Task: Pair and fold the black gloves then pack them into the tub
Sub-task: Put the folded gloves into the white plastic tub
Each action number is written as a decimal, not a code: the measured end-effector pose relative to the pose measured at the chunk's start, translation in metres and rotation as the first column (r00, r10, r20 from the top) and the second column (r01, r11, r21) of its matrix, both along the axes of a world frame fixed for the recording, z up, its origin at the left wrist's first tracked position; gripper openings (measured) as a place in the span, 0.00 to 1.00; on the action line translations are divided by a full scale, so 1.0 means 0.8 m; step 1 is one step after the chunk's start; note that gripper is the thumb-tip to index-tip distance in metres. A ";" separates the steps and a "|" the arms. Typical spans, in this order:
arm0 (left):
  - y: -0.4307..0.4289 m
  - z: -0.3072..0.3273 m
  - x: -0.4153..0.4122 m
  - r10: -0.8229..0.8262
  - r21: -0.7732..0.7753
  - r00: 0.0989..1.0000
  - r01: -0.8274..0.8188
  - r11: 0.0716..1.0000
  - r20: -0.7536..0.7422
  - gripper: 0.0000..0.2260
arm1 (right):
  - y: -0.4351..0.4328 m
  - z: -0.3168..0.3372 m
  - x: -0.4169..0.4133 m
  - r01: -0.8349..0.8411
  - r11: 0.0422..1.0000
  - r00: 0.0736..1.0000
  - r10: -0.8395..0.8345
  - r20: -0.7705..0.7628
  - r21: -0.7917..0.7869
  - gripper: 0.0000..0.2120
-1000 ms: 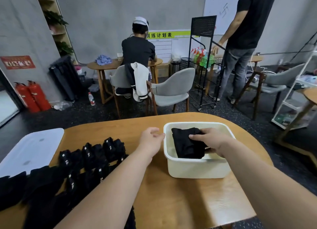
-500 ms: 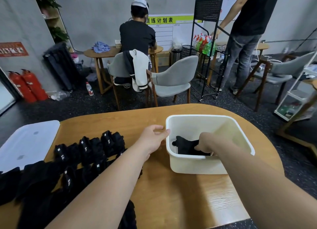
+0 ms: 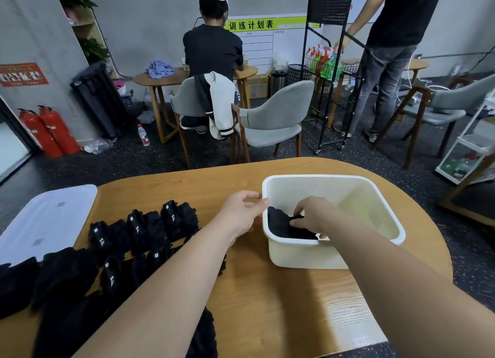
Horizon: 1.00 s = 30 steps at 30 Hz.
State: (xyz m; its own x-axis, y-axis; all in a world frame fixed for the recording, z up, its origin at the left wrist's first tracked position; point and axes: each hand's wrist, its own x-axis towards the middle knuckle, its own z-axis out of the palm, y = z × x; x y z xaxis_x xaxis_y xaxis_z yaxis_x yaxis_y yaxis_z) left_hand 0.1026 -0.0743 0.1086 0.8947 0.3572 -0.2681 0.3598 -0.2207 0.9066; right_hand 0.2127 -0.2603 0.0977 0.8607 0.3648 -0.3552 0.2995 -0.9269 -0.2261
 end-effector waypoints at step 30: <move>0.096 0.026 -0.197 0.139 0.336 0.983 -0.173 0.926 0.122 0.16 | 0.116 0.130 -0.169 -0.324 0.914 0.910 0.231 0.345 0.243 0.22</move>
State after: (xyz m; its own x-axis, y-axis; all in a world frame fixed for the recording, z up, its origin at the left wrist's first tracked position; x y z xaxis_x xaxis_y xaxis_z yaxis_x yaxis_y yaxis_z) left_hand -0.0552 0.0021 0.1294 0.8356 0.5490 -0.0208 0.3311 -0.4730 0.8165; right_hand 0.0773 -0.1673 0.2020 0.7570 0.6503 0.0639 0.6315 -0.7030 -0.3272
